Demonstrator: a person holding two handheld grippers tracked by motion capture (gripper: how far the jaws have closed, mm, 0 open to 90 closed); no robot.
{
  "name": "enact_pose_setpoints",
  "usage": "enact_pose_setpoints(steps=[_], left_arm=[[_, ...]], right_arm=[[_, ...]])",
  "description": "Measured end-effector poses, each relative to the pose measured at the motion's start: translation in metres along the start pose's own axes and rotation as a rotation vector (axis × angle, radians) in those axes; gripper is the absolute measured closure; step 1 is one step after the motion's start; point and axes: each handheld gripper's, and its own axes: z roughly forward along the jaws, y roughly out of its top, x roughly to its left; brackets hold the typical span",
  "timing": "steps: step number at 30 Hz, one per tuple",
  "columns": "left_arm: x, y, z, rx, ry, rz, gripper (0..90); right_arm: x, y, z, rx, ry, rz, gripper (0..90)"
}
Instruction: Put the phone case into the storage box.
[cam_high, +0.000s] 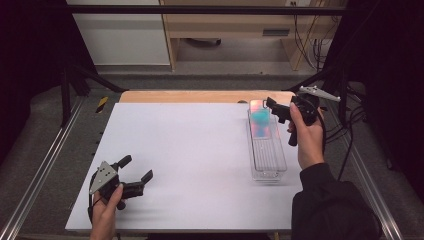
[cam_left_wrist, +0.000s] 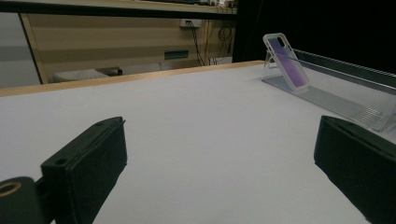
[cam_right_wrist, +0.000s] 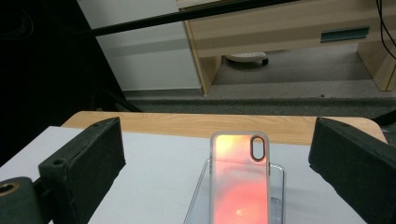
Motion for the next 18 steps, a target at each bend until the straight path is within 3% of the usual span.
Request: enact_pose_setpoints(steps=[7, 18], left_arm=[[0.001, 0.000, -0.002, 0.003, 0.006, -0.003, 2.1], [-0.002, -0.001, -0.001, 0.003, 0.001, -0.001, 2.1]], right_arm=[[-0.003, -0.002, -0.008, -0.018, -0.002, -0.001, 4.0], [-0.004, 0.000, -0.026, -0.031, -0.008, -0.046, 3.4]])
